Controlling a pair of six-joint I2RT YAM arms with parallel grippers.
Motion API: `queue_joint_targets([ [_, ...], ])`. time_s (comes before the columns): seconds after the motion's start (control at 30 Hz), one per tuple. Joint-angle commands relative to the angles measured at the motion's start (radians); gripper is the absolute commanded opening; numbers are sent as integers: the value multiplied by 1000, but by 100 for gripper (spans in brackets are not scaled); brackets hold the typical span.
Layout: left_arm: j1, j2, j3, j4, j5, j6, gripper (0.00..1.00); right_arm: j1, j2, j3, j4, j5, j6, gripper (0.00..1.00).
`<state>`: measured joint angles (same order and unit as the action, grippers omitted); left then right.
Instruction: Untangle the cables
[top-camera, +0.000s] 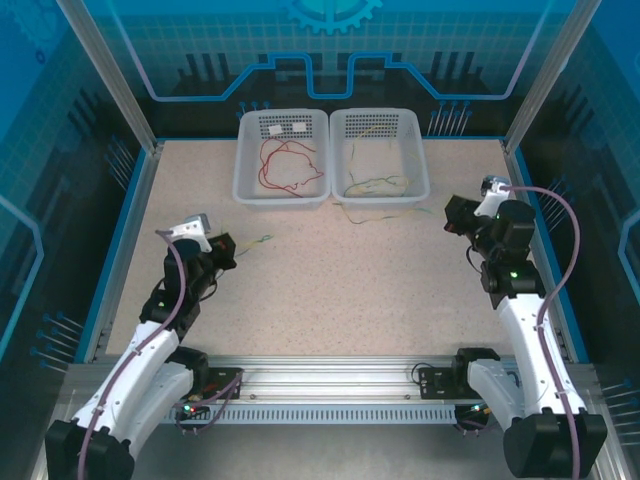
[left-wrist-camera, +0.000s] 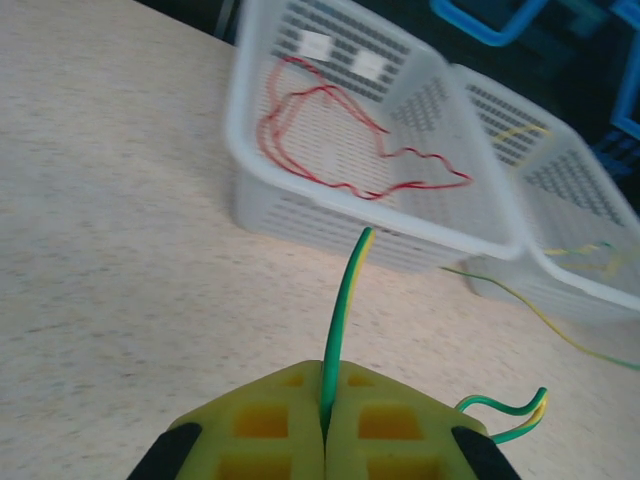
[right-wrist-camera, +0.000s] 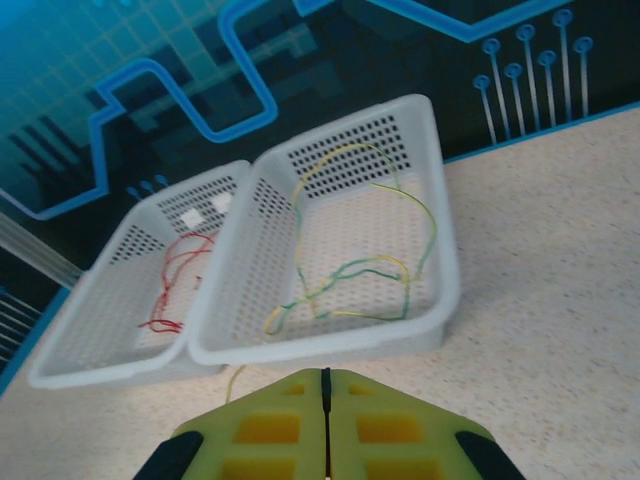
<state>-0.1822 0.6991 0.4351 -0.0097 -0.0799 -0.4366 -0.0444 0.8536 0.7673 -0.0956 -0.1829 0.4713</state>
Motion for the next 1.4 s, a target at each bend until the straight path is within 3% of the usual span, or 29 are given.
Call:
queue_joint_targets([
  [0.0,-25,-4,2,101,149,28,0,3,-19,101,70,-72,42,0],
  [0.3,-67,20,-16,169,215,43,0,3,12,333,-14,51,43,0],
  [0.47,-93,21,-12,192,270,57,0,4,95,409,50,25,76,0],
  [0.8,-123,25,-23,208,251,44,0,11,309,570,90,78,92,0],
  [1.37,-137,70,-27,261,229,32,0,16,387,806,-39,86,100,0],
])
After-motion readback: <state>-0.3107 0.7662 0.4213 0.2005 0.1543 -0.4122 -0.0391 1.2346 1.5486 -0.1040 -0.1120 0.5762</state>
